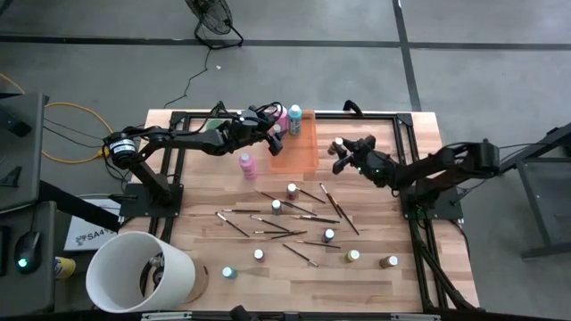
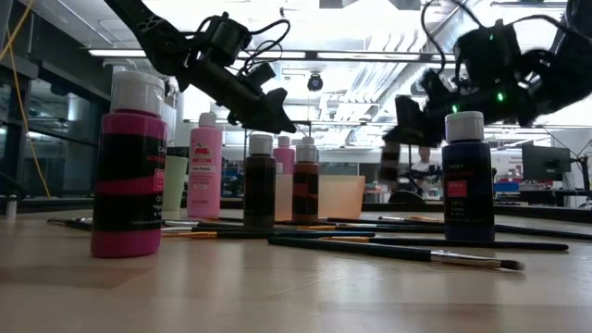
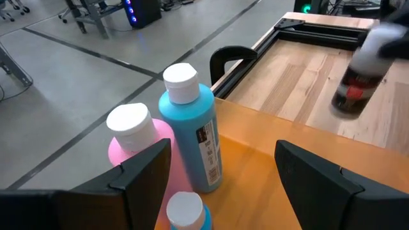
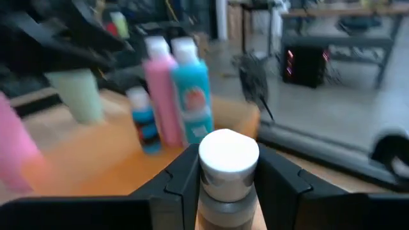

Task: Pick & Place Paint Supplies
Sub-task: Put the gray paint bottle into the orange bin

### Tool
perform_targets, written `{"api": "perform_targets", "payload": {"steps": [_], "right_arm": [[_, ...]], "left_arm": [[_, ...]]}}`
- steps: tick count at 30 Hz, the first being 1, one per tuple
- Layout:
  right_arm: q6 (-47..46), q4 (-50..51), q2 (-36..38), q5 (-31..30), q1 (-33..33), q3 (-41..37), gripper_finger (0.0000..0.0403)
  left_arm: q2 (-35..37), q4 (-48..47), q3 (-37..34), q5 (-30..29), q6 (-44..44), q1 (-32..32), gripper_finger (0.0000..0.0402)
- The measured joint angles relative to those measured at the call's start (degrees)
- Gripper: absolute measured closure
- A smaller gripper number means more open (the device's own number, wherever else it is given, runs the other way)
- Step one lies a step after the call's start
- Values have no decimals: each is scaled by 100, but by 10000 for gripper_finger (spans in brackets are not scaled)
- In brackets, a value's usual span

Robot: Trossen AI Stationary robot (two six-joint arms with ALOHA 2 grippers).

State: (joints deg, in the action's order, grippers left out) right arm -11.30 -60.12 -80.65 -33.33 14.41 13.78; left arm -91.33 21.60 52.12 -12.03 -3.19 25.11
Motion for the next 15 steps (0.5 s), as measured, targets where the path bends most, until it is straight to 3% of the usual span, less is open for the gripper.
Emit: {"api": "perform_targets", "payload": {"steps": [4, 10, 15], "right_arm": [[505, 601, 393, 522, 63, 533, 290], [956, 2551, 376, 1846, 600, 1952, 290], [1396, 2895, 93, 3146, 1227, 2509, 289]], "left_arm": [[0, -25, 0, -31, -50, 2, 126], [0, 80, 0, -42, -50, 6, 126], [0, 69, 0, 54, 38, 6, 126]]}}
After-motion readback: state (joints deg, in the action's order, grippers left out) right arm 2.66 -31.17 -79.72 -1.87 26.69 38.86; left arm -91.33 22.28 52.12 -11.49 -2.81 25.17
